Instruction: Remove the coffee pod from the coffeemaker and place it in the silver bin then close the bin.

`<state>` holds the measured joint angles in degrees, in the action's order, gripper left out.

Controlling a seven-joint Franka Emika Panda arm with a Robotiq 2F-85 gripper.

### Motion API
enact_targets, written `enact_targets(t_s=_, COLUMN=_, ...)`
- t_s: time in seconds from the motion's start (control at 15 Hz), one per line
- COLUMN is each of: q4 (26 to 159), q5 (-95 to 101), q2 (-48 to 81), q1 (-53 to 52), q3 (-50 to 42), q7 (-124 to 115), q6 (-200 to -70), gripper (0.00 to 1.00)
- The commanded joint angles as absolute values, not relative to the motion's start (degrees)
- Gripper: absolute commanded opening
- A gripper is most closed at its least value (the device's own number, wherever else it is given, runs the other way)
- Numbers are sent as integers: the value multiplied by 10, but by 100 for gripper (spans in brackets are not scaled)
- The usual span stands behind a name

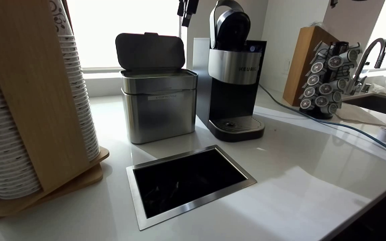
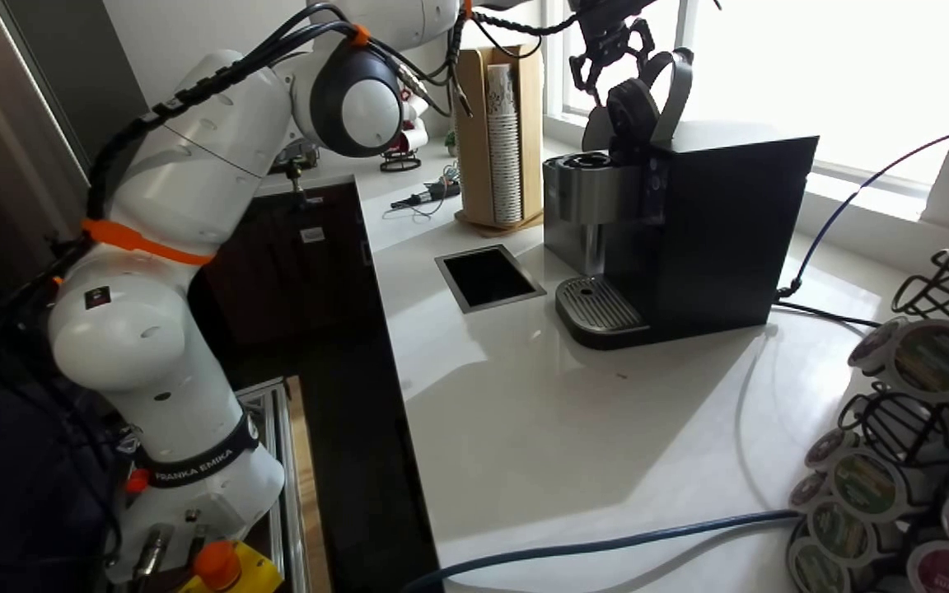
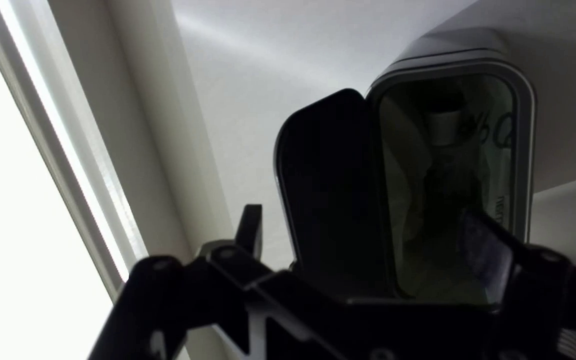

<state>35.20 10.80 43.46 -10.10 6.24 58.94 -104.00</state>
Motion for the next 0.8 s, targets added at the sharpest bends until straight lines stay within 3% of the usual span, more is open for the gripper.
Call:
enact_targets(t_s=0.0, q4=314, q5=140, q2=478, q1=-114, q3=47, q7=621, q6=-1090, gripper=100)
enact_targets(t_s=0.47, q4=282, q5=121, q2=533, q1=-106, q3=75, q7=731, q6=-1209, gripper=100)
enact_targets(t_s=0.73, q4=274, q5=57, q2=548, q1=-84, q3=137, q7=783, q6=-1235, gripper=100)
